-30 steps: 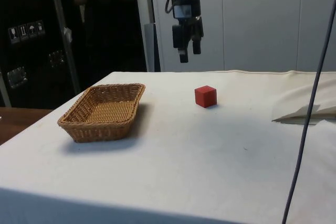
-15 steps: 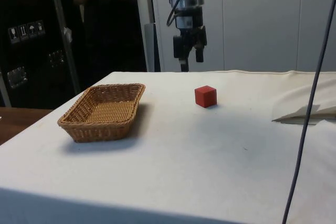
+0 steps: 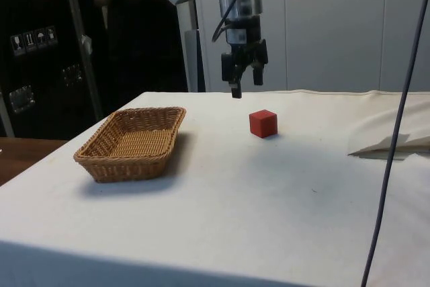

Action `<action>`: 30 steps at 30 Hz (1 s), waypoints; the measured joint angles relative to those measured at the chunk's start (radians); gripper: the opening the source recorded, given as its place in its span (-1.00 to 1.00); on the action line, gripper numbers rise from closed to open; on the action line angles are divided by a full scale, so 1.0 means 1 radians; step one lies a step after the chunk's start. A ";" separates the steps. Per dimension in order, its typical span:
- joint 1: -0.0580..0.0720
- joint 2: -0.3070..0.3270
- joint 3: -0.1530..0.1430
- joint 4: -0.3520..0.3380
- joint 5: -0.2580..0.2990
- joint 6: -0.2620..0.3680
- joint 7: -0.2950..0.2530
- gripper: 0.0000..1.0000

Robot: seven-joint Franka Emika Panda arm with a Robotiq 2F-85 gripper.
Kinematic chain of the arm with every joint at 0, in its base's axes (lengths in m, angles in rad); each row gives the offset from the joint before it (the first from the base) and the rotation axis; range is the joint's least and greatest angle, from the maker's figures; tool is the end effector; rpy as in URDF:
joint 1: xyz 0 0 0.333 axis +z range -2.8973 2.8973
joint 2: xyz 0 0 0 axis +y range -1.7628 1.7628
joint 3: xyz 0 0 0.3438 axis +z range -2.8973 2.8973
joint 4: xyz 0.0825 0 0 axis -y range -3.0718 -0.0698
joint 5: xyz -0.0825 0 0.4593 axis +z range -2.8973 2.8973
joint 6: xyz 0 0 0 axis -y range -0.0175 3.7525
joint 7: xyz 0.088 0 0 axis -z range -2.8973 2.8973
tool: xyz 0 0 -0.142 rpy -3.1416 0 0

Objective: Pick up the cube and place it into the basket.

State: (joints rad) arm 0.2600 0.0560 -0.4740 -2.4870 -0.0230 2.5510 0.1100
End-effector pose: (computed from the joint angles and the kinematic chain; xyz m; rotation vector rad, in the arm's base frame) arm 0.5060 -0.1132 0.2006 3.0666 -0.4700 0.0185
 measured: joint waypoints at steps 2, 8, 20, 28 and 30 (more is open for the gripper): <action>0.000 0.002 0.000 -0.002 0.000 0.003 0.005 1.00; 0.000 0.020 -0.002 -0.007 0.000 0.024 0.041 1.00; 0.000 0.053 -0.008 -0.028 0.000 0.085 0.096 1.00; 0.000 0.082 -0.011 -0.037 0.000 0.127 0.136 1.00; 0.000 0.086 -0.011 -0.039 0.000 0.133 0.141 1.00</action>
State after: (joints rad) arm 0.2600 0.1420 -0.4850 -2.5260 -0.0230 2.6840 0.2510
